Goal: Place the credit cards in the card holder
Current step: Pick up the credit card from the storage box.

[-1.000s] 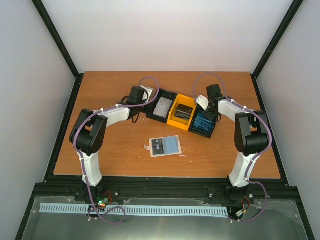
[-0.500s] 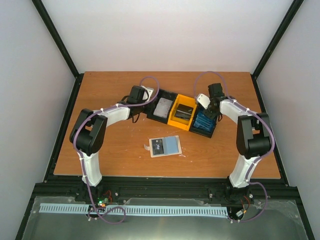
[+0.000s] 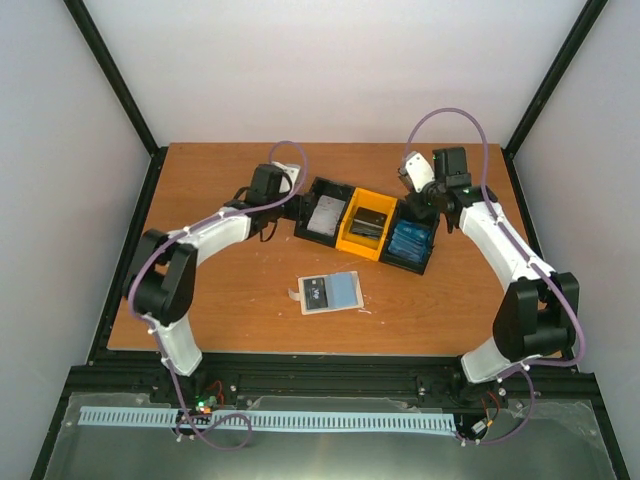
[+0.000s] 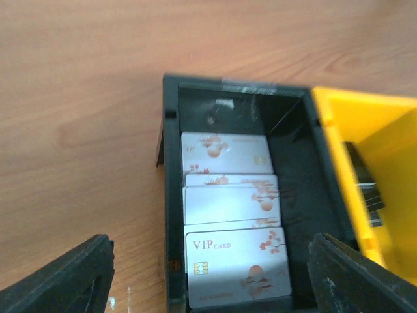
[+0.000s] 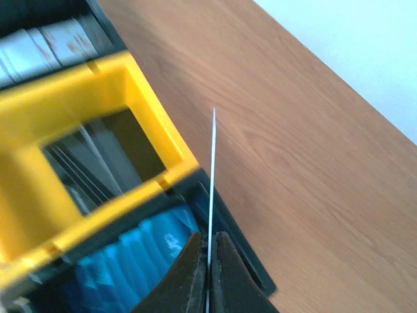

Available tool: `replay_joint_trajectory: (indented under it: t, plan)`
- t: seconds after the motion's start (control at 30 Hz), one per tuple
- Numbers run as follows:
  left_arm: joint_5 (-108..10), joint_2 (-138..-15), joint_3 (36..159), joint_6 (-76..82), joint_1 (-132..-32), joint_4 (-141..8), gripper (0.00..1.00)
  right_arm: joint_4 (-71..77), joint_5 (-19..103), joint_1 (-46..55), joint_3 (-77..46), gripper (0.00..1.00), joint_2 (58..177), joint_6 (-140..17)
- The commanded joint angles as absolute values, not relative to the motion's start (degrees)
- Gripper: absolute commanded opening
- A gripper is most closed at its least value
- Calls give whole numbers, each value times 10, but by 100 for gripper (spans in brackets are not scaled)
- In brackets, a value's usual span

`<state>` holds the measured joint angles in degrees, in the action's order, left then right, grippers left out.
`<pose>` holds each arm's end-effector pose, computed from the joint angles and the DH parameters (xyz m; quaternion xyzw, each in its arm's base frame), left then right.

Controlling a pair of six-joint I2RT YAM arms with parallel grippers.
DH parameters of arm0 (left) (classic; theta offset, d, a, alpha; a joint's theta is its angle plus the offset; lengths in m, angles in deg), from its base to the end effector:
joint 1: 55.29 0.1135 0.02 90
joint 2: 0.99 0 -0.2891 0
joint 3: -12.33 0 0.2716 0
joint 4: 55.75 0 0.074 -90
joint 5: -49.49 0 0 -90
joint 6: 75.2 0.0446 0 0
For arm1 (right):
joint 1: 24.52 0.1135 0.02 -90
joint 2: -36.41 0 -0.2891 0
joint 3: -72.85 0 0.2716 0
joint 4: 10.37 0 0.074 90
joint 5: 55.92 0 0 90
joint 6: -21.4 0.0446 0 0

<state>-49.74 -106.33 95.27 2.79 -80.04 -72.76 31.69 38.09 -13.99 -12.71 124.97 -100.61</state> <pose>0.3955 -0.1902 0.2139 0.1342 0.8918 -0.2033 0.3812 0.3609 0.0703 0.3044 -0.3475 0.8558 -0.0394 0.3813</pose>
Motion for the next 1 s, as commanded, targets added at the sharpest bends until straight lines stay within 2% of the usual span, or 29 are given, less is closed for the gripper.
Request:
replay_joint_trajectory:
  t: [0.0,0.23,0.47,0.6,0.73,0.9,0.97]
  plan:
    - [-484,-963,923,-26,-800,-697,84,308,472,-111,-158,3,1217,-851]
    - [-566,-803,788,-144,-802,-656,92,167,717,-65,-110,3,1178,-564]
    - [-754,-684,654,-278,-804,-542,91,-56,809,9,42,3,1143,-324]
    - [-817,-633,584,-344,-805,-445,89,-103,833,58,66,3,1151,-282]
    - [-857,-619,541,-394,-806,-373,78,-157,847,81,92,3,1156,-235]
    - [-868,-631,524,-418,-807,-339,54,-193,878,99,112,3,1162,-201]
    - [-876,-627,522,-423,-807,-318,48,-185,876,105,118,3,1160,-205]
